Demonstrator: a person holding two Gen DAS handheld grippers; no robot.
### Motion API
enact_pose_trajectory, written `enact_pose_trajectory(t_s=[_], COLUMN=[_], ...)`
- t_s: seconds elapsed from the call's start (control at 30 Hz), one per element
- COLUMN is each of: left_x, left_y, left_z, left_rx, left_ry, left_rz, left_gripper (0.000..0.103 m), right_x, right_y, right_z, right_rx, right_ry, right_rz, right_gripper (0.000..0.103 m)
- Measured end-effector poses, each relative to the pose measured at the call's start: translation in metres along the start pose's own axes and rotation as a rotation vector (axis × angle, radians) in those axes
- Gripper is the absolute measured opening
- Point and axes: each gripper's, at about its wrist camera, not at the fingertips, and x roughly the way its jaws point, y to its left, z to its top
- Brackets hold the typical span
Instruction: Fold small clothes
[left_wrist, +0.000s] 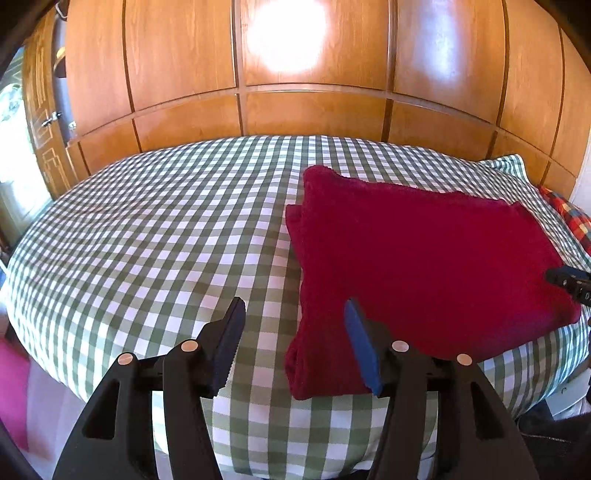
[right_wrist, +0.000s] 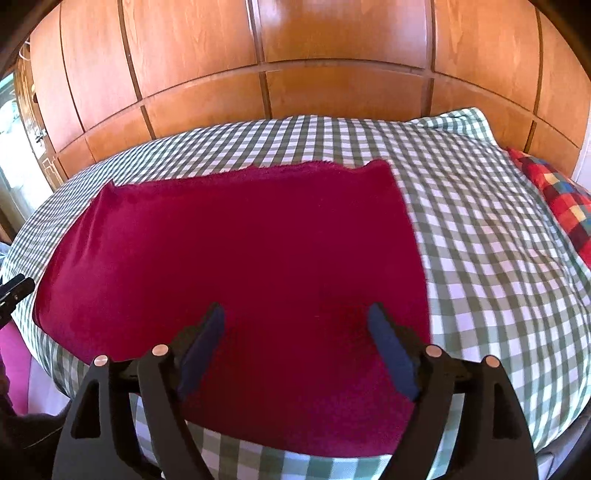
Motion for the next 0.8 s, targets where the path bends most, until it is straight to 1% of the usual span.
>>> enact_pose_trajectory(t_s=[0.13,0.33,0.43,0.53,0.57,0.6,0.63,0.67,0.7,0.73,0.77,0.8], left_x=[0.0,0.004,0.007,0.007,0.007,0.007,0.008,0.008,0.009,0.01,0.011,0.01], left_y=[0.002,0.007,0.01,0.011,0.011,0.011,0.011,0.011,0.01,0.009,0.006,0.003], left_z=[-0.003,-0.012,-0.015,-0.015,-0.016,-0.015,-0.016,-0.016,-0.016,-0.016,-0.017,-0.017], left_rx=[0.017,0.025,0.01,0.004,0.004,0.004,0.007,0.012,0.018,0.026,0.039,0.056], left_ry=[0.007,0.038,0.062,0.064,0.064,0.064,0.069,0.073,0.076,0.08,0.085,0.08], left_rz=[0.007,-0.01,-0.049,-0.062,-0.063,-0.066,-0.075,-0.079,-0.08,-0.085,-0.094,-0.091], left_gripper=[0.055,0.055,0.055,0.055,0.055,0.05,0.045,0.042,0.036,0.026,0.02,0.009], right_x=[-0.009,-0.021,-0.025,-0.022,-0.02,-0.018,-0.017,-0.016,-0.015,-0.016,-0.018,-0.021], right_y=[-0.017,-0.043,-0.053,-0.058,-0.058,-0.057,-0.056,-0.053,-0.05,-0.046,-0.043,-0.044], right_z=[-0.007,-0.025,-0.035,-0.041,-0.042,-0.043,-0.043,-0.044,-0.043,-0.042,-0.04,-0.038], right_rx=[0.022,0.067,0.095,0.143,0.152,0.154,0.153,0.149,0.137,0.116,0.099,0.109], right_ry=[0.009,0.046,0.065,0.095,0.107,0.114,0.119,0.123,0.122,0.117,0.11,0.107], right_rz=[-0.036,-0.076,-0.079,-0.045,-0.026,-0.015,-0.01,0.001,0.004,-0.009,-0.019,-0.01], right_gripper=[0.081,0.081,0.081,0.081,0.077,0.065,0.049,0.042,0.03,0.025,0.014,0.01])
